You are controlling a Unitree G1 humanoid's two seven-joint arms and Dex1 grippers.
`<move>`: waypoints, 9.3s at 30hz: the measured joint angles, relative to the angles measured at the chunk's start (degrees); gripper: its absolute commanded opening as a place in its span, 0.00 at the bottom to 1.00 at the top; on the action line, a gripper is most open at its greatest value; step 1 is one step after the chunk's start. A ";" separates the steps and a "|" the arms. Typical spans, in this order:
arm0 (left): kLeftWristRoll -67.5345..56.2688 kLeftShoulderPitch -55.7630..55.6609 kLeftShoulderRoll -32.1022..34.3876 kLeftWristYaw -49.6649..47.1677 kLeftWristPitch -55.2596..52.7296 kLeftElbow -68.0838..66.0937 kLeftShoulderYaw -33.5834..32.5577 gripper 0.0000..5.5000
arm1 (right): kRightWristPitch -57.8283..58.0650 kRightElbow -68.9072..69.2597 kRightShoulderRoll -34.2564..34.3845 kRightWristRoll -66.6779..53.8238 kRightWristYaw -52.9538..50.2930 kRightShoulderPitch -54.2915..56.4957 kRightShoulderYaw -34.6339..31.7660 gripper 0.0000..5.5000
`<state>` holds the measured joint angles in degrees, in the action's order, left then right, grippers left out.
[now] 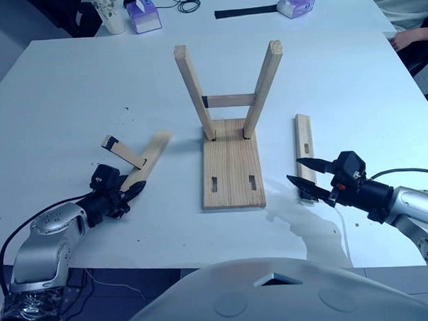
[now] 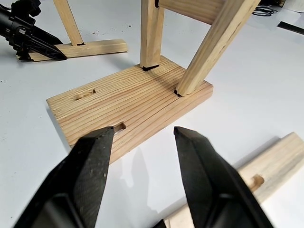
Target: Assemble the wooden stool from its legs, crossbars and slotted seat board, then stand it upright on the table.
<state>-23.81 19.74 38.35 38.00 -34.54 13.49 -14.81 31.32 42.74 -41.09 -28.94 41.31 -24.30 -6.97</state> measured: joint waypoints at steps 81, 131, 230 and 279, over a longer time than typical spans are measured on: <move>-29.74 -22.53 1.93 13.29 -3.55 20.76 11.06 0.68 | 18.59 -12.60 -1.17 -37.78 8.29 53.11 4.07 0.37; -16.95 -14.44 2.60 19.16 6.55 6.09 3.74 0.78 | -6.04 -12.12 -13.35 -4.10 27.06 30.48 12.13 0.37; -17.35 -4.78 -2.11 11.09 7.75 12.09 -4.89 0.78 | 32.74 5.06 29.14 19.67 -33.77 2.91 3.77 0.74; -21.36 -14.69 -0.83 4.62 1.66 8.23 -7.39 0.78 | 10.66 -6.36 31.85 23.41 -37.77 -3.07 6.76 0.38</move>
<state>-45.17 5.05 37.52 42.62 -32.88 21.72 -22.20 41.98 36.38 -9.24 -5.53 3.55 -27.36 -0.20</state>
